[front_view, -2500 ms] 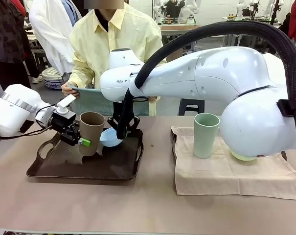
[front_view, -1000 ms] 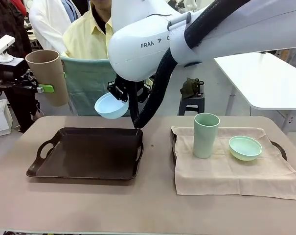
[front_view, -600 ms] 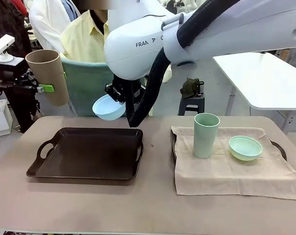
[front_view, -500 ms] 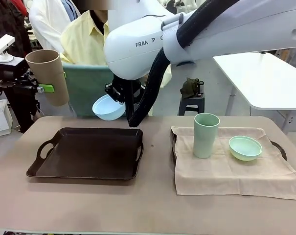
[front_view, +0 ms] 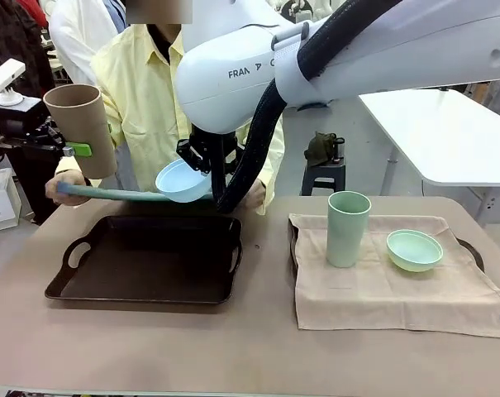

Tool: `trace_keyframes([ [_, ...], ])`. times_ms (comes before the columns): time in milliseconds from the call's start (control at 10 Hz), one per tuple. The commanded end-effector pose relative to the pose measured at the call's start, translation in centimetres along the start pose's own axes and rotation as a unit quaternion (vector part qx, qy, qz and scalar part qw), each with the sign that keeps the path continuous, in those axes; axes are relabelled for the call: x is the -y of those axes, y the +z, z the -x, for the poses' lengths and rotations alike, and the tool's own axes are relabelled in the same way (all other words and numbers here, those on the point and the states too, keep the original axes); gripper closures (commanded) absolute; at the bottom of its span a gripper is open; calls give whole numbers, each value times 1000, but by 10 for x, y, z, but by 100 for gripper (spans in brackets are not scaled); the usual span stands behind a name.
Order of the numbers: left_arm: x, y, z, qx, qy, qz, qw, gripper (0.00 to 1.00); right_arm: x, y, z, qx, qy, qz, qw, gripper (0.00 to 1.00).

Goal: Set up a tray with a mat and arrange the tableware.
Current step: Place the Picnic Bowl and Reusable plastic cup back onto the Handle tray in front of the human's position.

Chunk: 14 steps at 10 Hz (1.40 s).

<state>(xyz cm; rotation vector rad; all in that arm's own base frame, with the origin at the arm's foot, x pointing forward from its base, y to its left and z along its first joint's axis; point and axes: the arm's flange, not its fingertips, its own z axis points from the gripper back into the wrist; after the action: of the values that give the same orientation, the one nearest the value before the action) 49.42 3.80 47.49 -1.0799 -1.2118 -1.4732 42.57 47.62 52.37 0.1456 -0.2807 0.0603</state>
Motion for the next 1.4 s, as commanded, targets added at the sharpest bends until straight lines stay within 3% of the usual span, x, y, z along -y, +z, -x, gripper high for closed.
trace_keyframes([
  [0,0,0,-3,1,-11,0,1000,65,-1,1,0,1,1,7,1000,93],
  [1300,0,0,-3,1,-11,0,1000,65,-1,1,0,1,1,7,1000,93],
])
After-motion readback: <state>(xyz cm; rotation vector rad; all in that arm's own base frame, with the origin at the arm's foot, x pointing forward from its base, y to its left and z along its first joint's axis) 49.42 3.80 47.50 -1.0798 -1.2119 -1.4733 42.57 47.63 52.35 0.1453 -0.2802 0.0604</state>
